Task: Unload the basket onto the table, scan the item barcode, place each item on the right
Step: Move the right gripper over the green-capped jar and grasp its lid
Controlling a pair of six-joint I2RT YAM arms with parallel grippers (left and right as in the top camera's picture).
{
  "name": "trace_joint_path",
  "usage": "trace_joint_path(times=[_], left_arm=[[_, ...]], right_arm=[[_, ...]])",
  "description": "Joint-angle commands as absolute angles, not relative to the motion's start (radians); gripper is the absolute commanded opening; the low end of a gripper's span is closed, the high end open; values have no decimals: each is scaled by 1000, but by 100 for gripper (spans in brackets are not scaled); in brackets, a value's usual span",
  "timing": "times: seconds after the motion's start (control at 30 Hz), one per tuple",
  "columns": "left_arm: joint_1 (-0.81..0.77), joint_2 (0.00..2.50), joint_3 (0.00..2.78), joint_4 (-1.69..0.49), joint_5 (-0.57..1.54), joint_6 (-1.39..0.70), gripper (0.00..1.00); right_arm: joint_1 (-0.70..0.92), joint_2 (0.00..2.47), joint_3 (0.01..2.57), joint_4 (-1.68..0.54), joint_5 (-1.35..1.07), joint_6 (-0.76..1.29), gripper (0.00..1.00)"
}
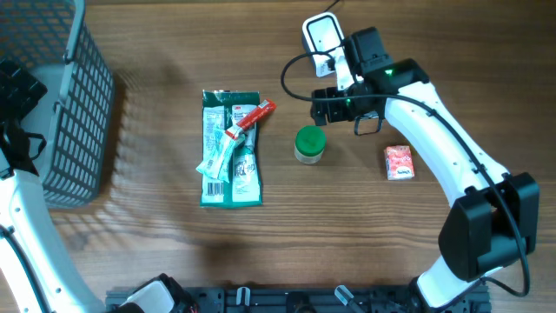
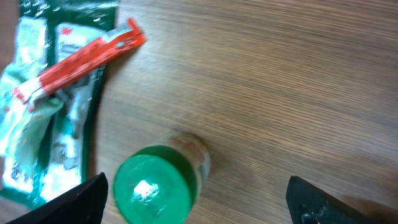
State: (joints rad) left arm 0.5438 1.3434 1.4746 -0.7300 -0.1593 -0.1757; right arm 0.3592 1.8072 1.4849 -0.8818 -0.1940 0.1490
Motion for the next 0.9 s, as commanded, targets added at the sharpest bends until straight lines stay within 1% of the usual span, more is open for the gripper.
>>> trace_joint_path(times=[0.0, 0.17, 0.3, 0.43, 0.57, 0.63, 0.77, 0.8, 0.87], left_arm=[[548, 1342, 1480, -728, -154, -157, 100], [548, 1342, 1480, -727, -154, -157, 100], [548, 1342, 1480, -727, -154, -157, 100], [548, 1342, 1480, -727, -154, -157, 100], [548, 1342, 1480, -727, -154, -157, 100], [548, 1342, 1480, -727, -154, -157, 100], [548, 1342, 1480, -727, -154, -157, 100], [548, 1342, 1480, -728, -154, -157, 100], [548, 1342, 1480, -727, -154, -157, 100]], right_arm=[[408, 1811, 1467, -884, -195, 25, 91], [496, 1811, 1425, -877, 3, -3, 91], [551, 1814, 1394, -839, 4, -28, 91], [566, 1836, 1394, -833, 83, -27, 91], [566, 1887, 1394, -815, 29, -70, 91], [566, 1915, 1394, -819, -28, -76, 86], [566, 1946, 1394, -826, -27, -72, 70], [566, 1947, 1394, -827, 12, -26, 67], [566, 1947, 1394, -828, 75, 63, 64]])
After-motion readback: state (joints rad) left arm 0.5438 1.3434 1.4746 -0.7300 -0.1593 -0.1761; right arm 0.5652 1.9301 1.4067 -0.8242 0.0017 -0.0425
